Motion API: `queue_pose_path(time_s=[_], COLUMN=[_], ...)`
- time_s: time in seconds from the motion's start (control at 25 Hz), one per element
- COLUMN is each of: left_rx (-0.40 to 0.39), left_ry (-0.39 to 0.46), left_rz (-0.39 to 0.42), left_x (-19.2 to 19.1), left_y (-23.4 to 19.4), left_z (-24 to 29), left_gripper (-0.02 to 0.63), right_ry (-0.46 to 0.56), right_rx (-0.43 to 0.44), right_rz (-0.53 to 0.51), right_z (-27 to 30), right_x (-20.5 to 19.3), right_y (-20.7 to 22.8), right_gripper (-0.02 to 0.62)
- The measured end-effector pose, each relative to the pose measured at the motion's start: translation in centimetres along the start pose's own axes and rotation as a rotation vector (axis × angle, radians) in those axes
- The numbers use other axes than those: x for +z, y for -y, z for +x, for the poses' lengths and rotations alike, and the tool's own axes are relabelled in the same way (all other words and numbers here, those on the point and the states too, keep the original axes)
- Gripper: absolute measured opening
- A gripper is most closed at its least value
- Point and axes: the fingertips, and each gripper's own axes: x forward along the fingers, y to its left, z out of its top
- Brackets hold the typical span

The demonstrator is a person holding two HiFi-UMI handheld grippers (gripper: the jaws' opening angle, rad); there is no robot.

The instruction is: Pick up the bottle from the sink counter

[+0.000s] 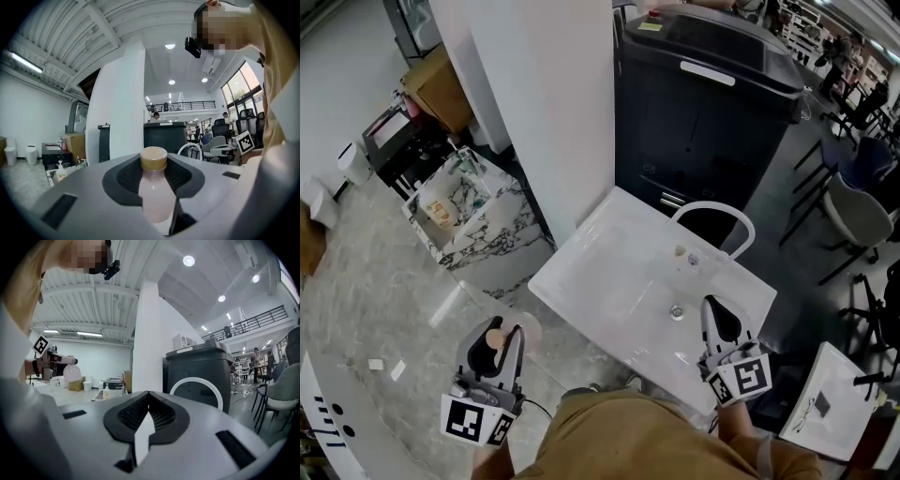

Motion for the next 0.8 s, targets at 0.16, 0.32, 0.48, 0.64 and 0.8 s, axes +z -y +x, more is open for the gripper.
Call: queue_pose_path(time_s=[0.16,0.32,0.48,0.64,0.8], left_rx=[0.010,0.005,-0.012,-0.036,-0.050], left_ry=[0.004,0.008,0.021,0.019,0.024], left_rz=[-0.003,-0.002,-0.016,-0.040,-0.046], left_x=[0.2,0.3,0.0,-0.5,-0.5], left_y=[-0.5,-0.4,-0.2,0.3,0.6], left_z=[-0.6,-0.6,-0.2,0.2,0.5], left_gripper=[0.129,0.129,0.129,0.129,0.129], right_ry=[0.001,0.006,0.017,0.013,0.010], right_rx=[-0.010,-0.014,-0.008,-0.006,0.001], right_rz=[-0.009,-0.005,-0.005,-0.015,-0.008], right_z=[-0.3,-0.4,-0.4,-0.4,-0.5], right_x=[0.1,0.4,0.7,0.9,0.9], right_y=[0.0,-0.1,-0.7,-1.1,-1.5], right_gripper=[0.005,0.005,0.003,0.003,0.003])
